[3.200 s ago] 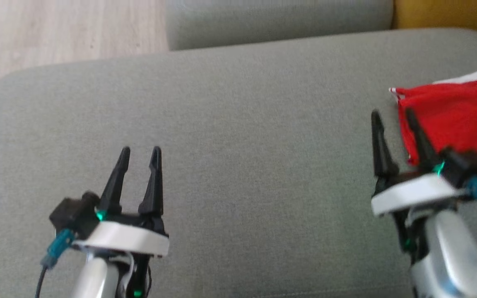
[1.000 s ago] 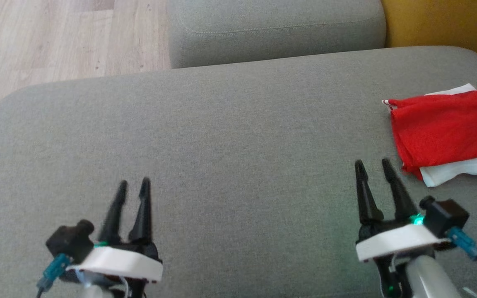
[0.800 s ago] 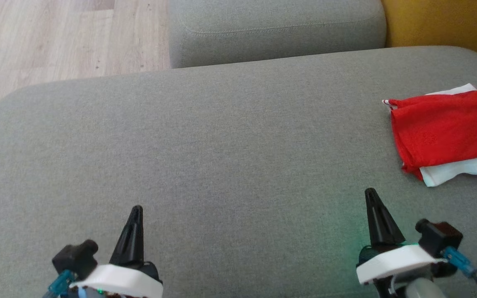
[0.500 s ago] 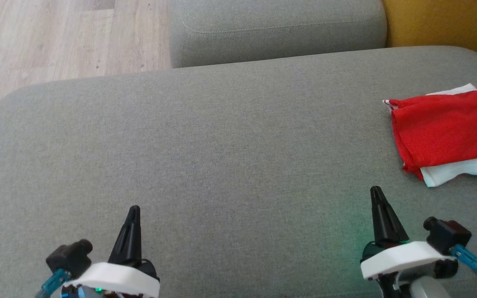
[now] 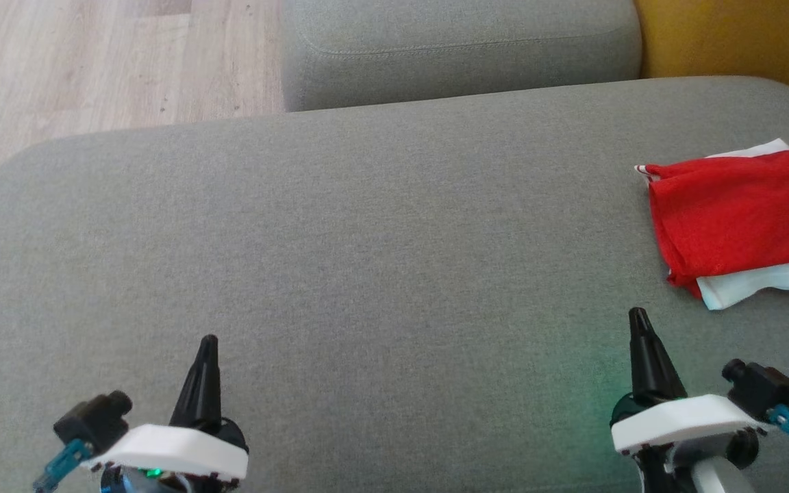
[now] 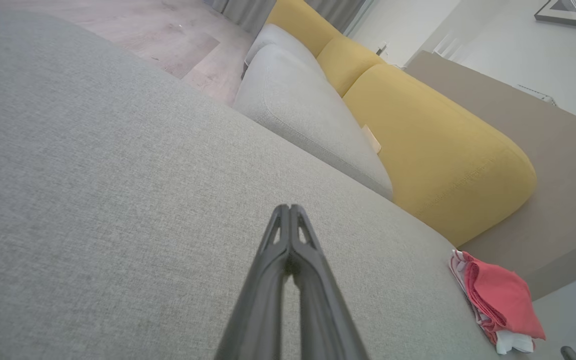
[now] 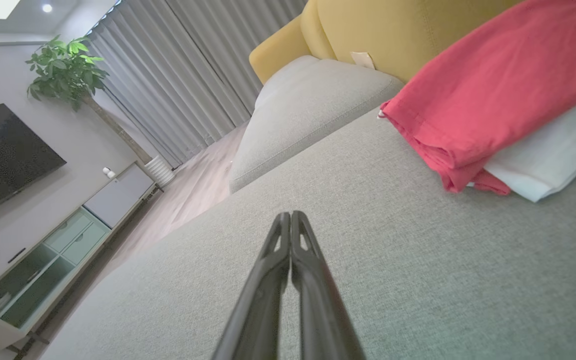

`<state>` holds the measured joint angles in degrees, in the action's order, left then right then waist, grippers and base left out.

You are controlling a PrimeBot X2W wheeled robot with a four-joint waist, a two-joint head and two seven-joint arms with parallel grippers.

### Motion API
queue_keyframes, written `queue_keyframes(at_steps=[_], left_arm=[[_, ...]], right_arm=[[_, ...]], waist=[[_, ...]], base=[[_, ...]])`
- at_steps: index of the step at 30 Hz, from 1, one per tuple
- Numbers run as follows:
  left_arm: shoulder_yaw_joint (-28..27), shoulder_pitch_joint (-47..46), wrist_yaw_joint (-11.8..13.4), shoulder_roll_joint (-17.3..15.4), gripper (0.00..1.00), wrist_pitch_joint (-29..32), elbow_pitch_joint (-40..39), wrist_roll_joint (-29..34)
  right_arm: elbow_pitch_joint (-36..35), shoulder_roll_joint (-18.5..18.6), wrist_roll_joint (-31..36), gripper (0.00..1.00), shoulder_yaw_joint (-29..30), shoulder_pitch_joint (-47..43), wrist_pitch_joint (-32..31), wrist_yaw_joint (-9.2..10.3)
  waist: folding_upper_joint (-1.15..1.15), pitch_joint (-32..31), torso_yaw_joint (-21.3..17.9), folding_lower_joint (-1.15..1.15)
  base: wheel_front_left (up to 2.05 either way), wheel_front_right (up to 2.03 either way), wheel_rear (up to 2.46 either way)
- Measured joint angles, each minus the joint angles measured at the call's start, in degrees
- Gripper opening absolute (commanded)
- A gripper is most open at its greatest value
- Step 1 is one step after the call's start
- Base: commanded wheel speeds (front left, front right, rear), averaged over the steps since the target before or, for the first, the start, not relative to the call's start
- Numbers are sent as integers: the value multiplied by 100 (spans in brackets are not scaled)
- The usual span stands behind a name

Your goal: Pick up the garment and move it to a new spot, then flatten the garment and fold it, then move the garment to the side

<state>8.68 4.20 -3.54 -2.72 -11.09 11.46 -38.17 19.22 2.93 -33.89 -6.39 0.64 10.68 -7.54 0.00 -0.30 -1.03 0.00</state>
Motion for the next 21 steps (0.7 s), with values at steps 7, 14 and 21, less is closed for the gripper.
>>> queue_keyframes(at_steps=[7,14,21], left_arm=[[-38,-13,-8,-3,0,110,23,-401],[-118,-79,-49,-5,0,221,48,-791],[-198,-118,-57,-11,0,302,88,-1124]], right_arm=[[-25,3,-425,0,86,2,-74,0],[-44,7,-849,0,148,4,-181,0],[-66,8,-1209,0,211,8,-289,0]], waist=[[0,4,7,0],[0,7,15,0],[0,10,21,0]], base=[[0,0,0],[0,0,0],[0,0,0]])
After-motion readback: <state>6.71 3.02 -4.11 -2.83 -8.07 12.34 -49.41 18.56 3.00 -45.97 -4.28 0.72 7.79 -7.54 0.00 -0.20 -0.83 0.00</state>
